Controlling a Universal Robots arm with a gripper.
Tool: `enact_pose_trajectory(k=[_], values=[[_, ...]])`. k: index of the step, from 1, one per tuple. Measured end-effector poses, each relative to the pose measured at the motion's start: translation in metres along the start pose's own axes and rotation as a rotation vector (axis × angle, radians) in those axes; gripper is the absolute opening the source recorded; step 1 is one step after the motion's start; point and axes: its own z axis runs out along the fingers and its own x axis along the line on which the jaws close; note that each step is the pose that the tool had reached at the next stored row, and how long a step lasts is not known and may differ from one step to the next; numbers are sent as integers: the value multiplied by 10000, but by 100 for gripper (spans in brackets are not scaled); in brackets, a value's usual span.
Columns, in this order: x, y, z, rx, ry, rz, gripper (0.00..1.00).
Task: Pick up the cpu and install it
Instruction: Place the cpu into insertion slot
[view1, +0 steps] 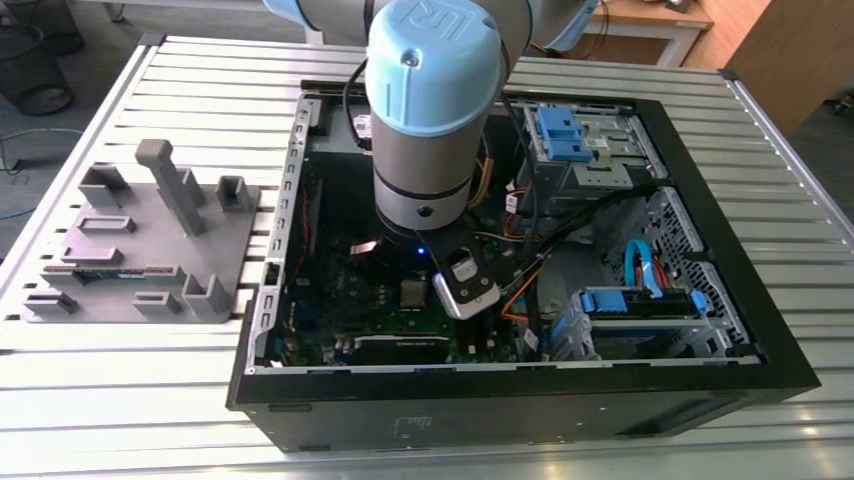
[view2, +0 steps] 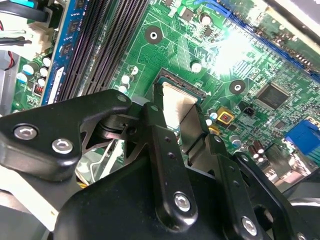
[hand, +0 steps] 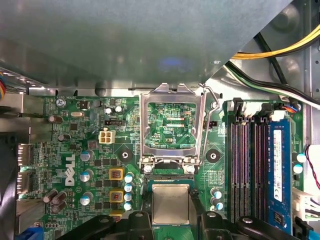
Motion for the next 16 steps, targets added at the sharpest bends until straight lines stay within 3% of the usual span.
enact_pose_trajectory(k=[16], values=[[12,-9,29,0,0,1,38]])
